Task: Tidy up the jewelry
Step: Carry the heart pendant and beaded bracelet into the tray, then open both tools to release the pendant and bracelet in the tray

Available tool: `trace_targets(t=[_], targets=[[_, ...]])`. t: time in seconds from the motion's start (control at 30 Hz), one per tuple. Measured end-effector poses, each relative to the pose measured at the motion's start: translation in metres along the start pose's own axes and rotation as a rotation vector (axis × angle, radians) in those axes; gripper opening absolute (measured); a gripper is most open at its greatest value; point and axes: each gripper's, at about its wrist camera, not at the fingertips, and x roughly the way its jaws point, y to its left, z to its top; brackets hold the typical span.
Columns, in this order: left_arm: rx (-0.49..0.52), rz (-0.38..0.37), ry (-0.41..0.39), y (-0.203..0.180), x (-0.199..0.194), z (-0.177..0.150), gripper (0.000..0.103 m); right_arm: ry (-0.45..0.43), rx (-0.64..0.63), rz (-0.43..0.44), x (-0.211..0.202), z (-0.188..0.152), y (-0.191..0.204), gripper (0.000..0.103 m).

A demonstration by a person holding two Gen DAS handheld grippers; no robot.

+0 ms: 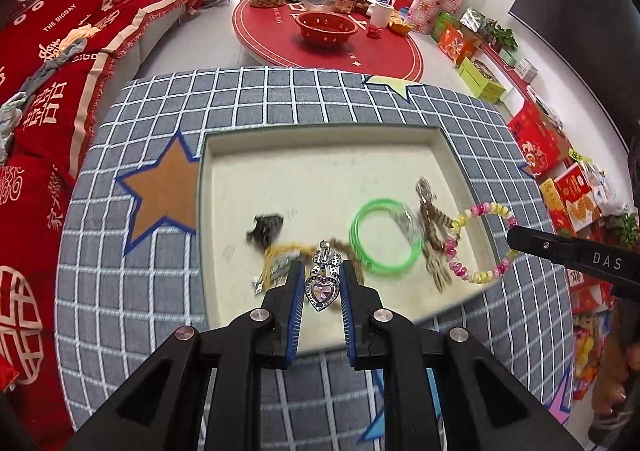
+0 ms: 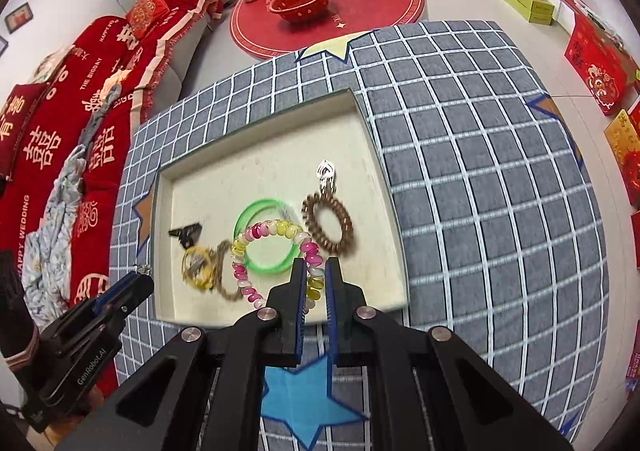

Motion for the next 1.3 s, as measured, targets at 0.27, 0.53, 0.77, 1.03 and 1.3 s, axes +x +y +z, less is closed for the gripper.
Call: trace_targets(t=[0.27,0.53,0.77,1.03,1.3], targets=[[-0.023,0.023,0.01,-0.005,0.034,0.028,0.031,0.005,0.029,0.001,0.028,0.039,-0.009,0.01],[-0.018,0.068,0.014,-0.008,0.068,0.046,0.031,0.016,0.034,-0.009,0.059,0.061,-0.012,0.01],[0.014,0.111,0.041,-0.012,0.089,0.044,0.031,0.045,0.066,-0.012,0.08,0.064,-0.025,0.01],[0.045,0.144,0.06,-0.018,0.101,0.041,0.031,0.07,0.079,-0.004,0.091,0.062,-0.03,0.01],[0.076,0.16,0.09,-0.025,0.11,0.039,0.031,0.081,0.086,0.004,0.094,0.062,-0.03,0.01]])
